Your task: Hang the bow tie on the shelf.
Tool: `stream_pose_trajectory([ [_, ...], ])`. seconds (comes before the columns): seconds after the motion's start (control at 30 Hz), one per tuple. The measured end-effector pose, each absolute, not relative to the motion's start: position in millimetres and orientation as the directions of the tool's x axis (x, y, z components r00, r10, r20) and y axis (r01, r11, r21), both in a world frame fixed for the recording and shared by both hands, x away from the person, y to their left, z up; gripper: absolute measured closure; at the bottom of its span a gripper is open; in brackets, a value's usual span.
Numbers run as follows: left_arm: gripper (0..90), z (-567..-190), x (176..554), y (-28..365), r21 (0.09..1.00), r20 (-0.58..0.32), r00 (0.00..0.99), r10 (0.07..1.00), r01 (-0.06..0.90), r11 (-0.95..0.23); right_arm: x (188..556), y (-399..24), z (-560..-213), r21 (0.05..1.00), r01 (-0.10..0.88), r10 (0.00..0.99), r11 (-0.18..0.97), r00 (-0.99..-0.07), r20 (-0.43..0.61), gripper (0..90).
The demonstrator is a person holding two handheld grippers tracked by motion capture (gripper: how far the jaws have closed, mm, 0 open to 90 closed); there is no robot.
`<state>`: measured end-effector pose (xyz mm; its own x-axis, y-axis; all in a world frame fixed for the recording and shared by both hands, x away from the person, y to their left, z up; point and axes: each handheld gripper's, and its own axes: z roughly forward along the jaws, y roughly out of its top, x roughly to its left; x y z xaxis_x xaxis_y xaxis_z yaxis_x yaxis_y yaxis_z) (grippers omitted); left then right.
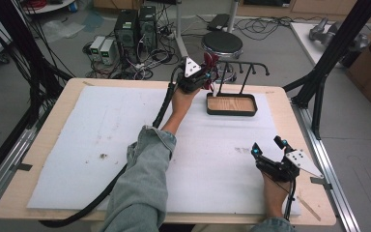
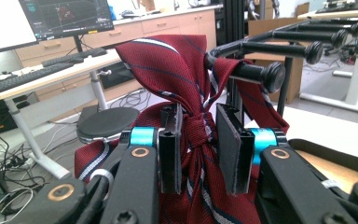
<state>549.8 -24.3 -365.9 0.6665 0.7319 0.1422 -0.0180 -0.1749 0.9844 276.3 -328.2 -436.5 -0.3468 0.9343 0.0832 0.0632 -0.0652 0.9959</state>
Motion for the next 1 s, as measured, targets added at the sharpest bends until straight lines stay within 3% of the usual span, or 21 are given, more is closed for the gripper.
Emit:
stream_pose_trajectory([
  [0.6,59.9,-360,547,-20,0.976,0.139,0.711,0.689,0.019,-0.217,276,-328,-437,0.996,0.068,0.937,-0.064,-0.339,0.083,11.8],
  [0.77,53.5,-357,540,-17,0.966,0.186,0.706,0.683,-0.004,-0.258,276,-328,-437,0.995,0.07,0.938,-0.065,-0.336,0.085,11.8],
  [1.0,50.4,-350,535,-2,0.967,0.16,0.735,0.659,0.016,-0.253,276,-328,-437,0.996,0.067,0.938,-0.058,-0.337,0.077,11.8],
])
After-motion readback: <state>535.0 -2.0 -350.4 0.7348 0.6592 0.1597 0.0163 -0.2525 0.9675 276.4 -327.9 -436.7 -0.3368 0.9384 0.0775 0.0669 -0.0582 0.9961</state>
